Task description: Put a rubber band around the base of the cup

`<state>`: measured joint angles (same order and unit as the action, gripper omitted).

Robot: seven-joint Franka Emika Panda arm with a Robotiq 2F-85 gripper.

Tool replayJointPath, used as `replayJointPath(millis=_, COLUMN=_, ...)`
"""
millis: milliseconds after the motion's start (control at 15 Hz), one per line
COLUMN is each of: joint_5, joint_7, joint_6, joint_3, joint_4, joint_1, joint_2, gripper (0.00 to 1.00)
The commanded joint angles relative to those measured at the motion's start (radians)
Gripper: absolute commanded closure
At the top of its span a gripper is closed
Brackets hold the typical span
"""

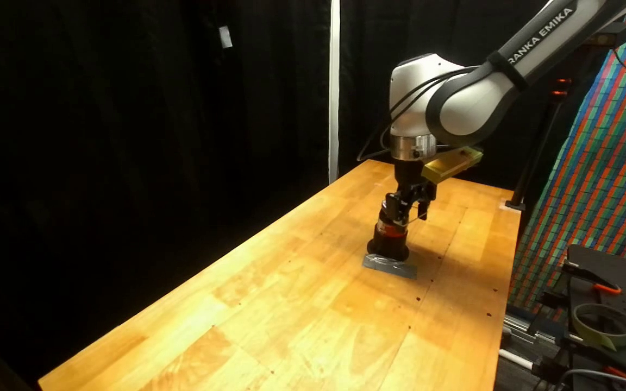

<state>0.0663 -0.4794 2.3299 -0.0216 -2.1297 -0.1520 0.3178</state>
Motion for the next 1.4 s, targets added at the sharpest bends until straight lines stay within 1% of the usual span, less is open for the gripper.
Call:
replayJointPath(millis=0, joint_5=0.038, joint_7=-0.111, joint_6=0.161, joint_3=0.029, joint_4=-0.166, joint_1=-0.025, joint_2=-0.107, gripper=0.49)
replayJointPath(millis=200, joint_5=0.069, joint_7=-0.191, joint_6=0.270, joint_3=0.041, joint_4=-0.243, joint_1=-0.031, joint_2=-0.141, gripper=0.73)
replayJointPath(millis=333, joint_5=0.105, joint_7=-0.262, joint_6=0.346, joint_3=0.052, joint_4=-0.296, joint_1=-0.036, joint_2=-0.167, gripper=0.87)
replayJointPath(millis=467, joint_5=0.180, joint_7=-0.376, joint_6=0.437, joint_3=0.081, joint_4=-0.344, joint_1=-0.051, joint_2=-0.187, gripper=0.91)
replayJointPath(millis=533, joint_5=0.210, joint_7=-0.431, joint_6=0.495, joint_3=0.091, joint_4=-0.369, joint_1=-0.055, joint_2=-0.197, gripper=0.95)
replayJointPath(millis=600, joint_5=0.257, joint_7=-0.497, joint_6=0.537, joint_3=0.109, joint_4=-0.387, joint_1=-0.064, joint_2=-0.206, gripper=0.93)
replayJointPath(millis=667, joint_5=0.338, joint_7=-0.588, joint_6=0.590, joint_3=0.143, joint_4=-0.405, joint_1=-0.079, joint_2=-0.214, gripper=0.89)
replayJointPath(millis=733, joint_5=0.414, joint_7=-0.660, joint_6=0.614, joint_3=0.188, joint_4=-0.412, joint_1=-0.106, joint_2=-0.221, gripper=0.91)
replayJointPath(millis=867, joint_5=0.587, joint_7=-0.814, joint_6=0.635, joint_3=0.295, joint_4=-0.406, joint_1=-0.166, joint_2=-0.240, gripper=0.89)
replayJointPath(millis=933, joint_5=0.677, joint_7=-0.897, joint_6=0.629, joint_3=0.318, joint_4=-0.406, joint_1=-0.179, joint_2=-0.253, gripper=0.88)
replayJointPath(millis=1000, joint_5=0.763, joint_7=-0.975, joint_6=0.615, joint_3=0.334, joint_4=-0.400, joint_1=-0.188, joint_2=-0.260, gripper=0.89)
replayJointPath(millis=1133, joint_5=0.893, joint_7=-1.097, joint_6=0.619, joint_3=0.338, joint_4=-0.412, joint_1=-0.197, joint_2=-0.280, gripper=0.89)
replayJointPath(millis=1200, joint_5=0.912, joint_7=-1.113, joint_6=0.637, joint_3=0.325, joint_4=-0.426, joint_1=-0.196, joint_2=-0.282, gripper=0.89)
replayJointPath(millis=1333, joint_5=0.947, joint_7=-1.158, joint_6=0.709, joint_3=0.310, joint_4=-0.438, joint_1=-0.202, joint_2=-0.265, gripper=0.89)
